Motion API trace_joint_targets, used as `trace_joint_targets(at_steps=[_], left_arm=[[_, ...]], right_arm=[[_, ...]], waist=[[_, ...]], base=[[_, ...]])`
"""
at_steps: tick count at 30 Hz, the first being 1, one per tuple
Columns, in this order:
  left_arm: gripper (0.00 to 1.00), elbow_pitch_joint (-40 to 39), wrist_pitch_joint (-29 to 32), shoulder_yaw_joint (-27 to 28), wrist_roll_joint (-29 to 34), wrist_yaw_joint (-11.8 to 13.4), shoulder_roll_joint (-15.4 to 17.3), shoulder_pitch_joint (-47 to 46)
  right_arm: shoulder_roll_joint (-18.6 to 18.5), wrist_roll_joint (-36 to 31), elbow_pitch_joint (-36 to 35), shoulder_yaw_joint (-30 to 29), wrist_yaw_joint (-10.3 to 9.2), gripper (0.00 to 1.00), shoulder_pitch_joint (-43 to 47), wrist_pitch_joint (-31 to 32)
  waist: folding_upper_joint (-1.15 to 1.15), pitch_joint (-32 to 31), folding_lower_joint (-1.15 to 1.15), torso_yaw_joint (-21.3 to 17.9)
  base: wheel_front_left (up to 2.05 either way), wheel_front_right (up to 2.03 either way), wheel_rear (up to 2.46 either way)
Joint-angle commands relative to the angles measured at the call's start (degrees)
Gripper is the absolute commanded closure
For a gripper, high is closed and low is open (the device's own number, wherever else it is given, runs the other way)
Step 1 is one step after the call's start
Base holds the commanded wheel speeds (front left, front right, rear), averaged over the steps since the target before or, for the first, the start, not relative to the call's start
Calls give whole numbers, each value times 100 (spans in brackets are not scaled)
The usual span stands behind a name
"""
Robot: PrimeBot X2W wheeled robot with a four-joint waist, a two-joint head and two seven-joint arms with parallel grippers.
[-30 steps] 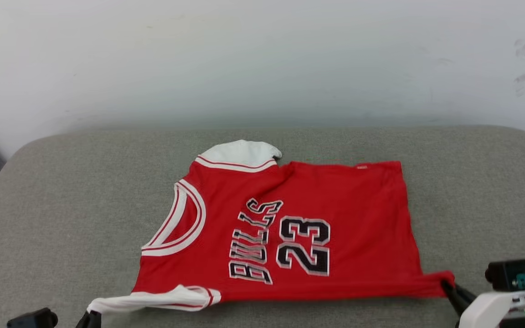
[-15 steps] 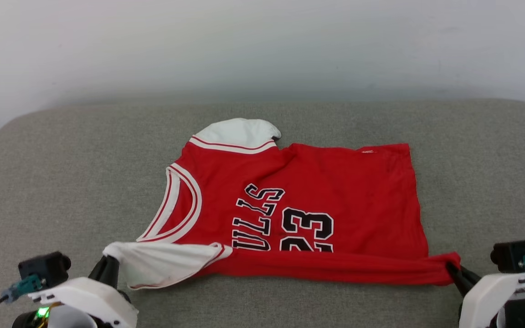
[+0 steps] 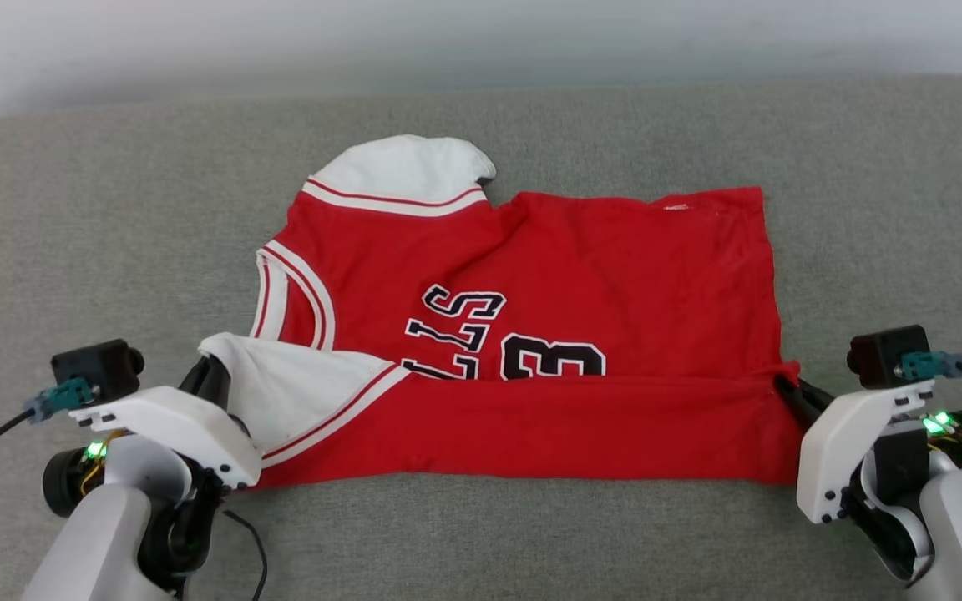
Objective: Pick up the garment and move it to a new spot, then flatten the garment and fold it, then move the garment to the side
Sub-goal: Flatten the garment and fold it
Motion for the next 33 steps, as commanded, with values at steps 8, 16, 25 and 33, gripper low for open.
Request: trace_joint_targets(at_steps=[8, 16, 25, 33], left_arm=[[1, 892, 237, -185, -213, -405, -188, -513], [0, 1262, 112, -160, -182, -514, -27, -398], [0, 889, 821, -375, 35, -375, 614, -48], [0, -78, 2320, -764, 117, -187, 1340, 237]], right_arm=[[18, 113, 971, 425, -8, 0, -498, -510], [-93, 127, 959, 605, -8, 0, -367, -1634], [41, -269, 323, 207, -8, 0, 238, -2797], [470, -475, -550, -190, -8, 0, 854, -2846]], waist=[[0, 281, -1, -98], [0, -53, -1, -183], [0, -719, -1, -334], [0, -863, -1, -602]], base=[[0, 0, 0], [0, 0, 0], [0, 0, 0], [0, 0, 0]])
